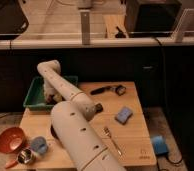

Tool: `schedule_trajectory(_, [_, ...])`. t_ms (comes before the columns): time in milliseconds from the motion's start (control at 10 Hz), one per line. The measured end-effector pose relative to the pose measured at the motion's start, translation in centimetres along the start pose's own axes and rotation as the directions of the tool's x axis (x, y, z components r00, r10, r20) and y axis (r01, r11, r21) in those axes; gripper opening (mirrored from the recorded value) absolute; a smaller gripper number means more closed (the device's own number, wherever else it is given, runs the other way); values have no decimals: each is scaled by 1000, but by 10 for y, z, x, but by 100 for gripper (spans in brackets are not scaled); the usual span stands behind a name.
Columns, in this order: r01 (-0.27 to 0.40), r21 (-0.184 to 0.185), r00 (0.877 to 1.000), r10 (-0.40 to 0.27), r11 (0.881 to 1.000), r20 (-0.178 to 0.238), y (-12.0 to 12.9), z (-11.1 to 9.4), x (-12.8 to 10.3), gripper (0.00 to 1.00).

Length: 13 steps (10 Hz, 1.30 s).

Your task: Place grapes in red bowl

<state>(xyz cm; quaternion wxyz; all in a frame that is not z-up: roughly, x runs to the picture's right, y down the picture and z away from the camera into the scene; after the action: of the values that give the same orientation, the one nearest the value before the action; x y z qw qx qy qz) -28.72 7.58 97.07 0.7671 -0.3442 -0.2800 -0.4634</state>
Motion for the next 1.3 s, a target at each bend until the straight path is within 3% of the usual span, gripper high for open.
schedule_trajectory(200, [1,-4,1000,-1,1000,-1,1,-3,0,1])
schedule_trajectory(500, [1,9,1000,-1,1000,-3,1,-4,1,0])
schedule_trajectory(800, [15,177,999,-9,984,-38,16,-29,0,0])
schedule_trajectory(900, [36,268,999,-24,963,-47,18,-42,-7,0])
schedule_trajectory(1000, [50,363,998,-31,931,-56,24,-60,-10,0])
schedule_trajectory(1100, [65,430,997,-40,900,-66,29,-74,-12,0])
schedule_trajectory(1200, [93,511,995,-61,854,-80,30,-93,-19,0])
schedule_trajectory(1300, [110,553,993,-73,826,-89,32,-103,-22,0])
